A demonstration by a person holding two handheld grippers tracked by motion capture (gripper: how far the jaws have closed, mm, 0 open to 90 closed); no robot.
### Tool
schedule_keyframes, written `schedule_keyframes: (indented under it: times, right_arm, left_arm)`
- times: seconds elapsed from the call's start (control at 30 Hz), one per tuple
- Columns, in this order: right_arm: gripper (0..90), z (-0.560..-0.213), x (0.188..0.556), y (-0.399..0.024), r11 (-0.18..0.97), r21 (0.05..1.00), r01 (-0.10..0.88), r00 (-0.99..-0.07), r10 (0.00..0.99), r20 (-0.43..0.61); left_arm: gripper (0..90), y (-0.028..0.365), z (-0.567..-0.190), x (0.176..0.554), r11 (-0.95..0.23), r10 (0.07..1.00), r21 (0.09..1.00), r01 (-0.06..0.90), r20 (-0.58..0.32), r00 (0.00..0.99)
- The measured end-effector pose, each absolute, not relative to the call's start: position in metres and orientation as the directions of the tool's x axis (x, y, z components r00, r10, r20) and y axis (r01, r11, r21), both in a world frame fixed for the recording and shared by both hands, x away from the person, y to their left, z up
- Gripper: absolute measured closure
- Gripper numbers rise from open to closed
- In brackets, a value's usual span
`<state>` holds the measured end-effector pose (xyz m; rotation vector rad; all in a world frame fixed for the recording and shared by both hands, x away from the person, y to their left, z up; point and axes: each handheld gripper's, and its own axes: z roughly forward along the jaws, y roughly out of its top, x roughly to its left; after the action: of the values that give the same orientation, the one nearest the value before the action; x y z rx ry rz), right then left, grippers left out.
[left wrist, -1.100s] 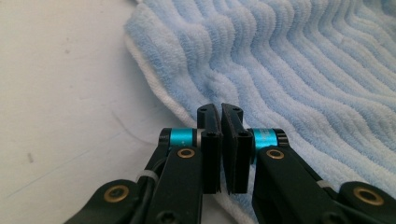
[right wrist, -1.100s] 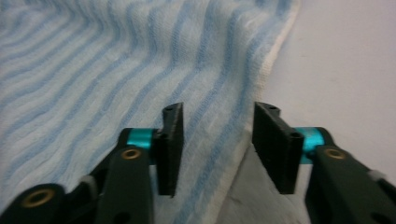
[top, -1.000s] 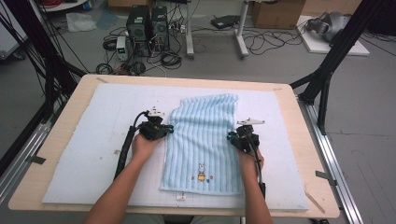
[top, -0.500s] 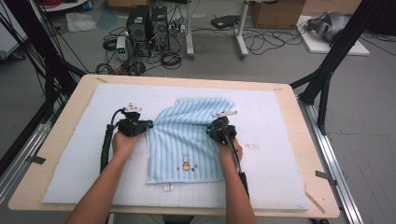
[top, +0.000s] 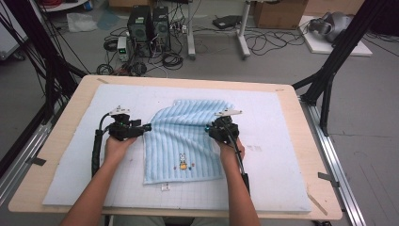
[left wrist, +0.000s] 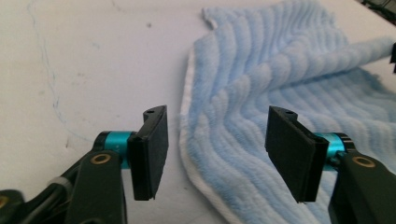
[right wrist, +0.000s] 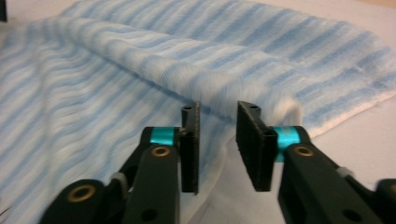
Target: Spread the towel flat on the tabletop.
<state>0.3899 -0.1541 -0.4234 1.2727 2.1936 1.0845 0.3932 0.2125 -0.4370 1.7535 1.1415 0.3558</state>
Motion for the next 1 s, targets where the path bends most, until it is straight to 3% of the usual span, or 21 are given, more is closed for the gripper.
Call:
schedule_keyframes:
  times: [0.13,0.17,0.27,0.3,0.57,0.67,1.0]
  right_arm:
    - [57.6,-0.431,0.391,-0.148,0.337,0.725,0.601,-0.518,0.855,0.032]
    - [59.4,-0.434,0.393,-0.146,0.344,0.714,0.61,-0.518,0.855,0.03]
    - [83.7,-0.44,0.396,-0.141,0.379,0.693,0.613,-0.529,0.849,0.003]
    - [86.1,-0.44,0.397,-0.141,0.375,0.696,0.612,-0.521,0.854,-0.002]
    - [86.6,-0.446,0.413,-0.161,0.294,0.742,0.602,-0.363,0.929,-0.074]
    - [82.4,-0.446,0.413,-0.165,0.236,0.761,0.605,-0.342,0.939,-0.02]
    - [62.4,-0.41,0.385,-0.175,0.233,0.834,0.5,-0.409,0.912,-0.01]
  left_arm:
    - [37.6,0.213,-0.432,0.386,-0.075,0.814,0.865,0.496,-0.234,0.532]
    - [36.9,0.213,-0.432,0.385,-0.076,0.813,0.866,0.493,-0.233,0.534]
    - [35.4,0.214,-0.434,0.383,-0.071,0.809,0.867,0.494,-0.24,0.537]
    - [35.3,0.215,-0.434,0.382,-0.077,0.805,0.865,0.497,-0.24,0.543]
    - [35.1,0.21,-0.434,0.375,-0.096,0.791,0.868,0.487,-0.23,0.567]
    - [35.1,0.208,-0.433,0.374,-0.102,0.785,0.87,0.483,-0.228,0.576]
    - [35.2,0.205,-0.438,0.359,-0.101,0.777,0.874,0.476,-0.229,0.586]
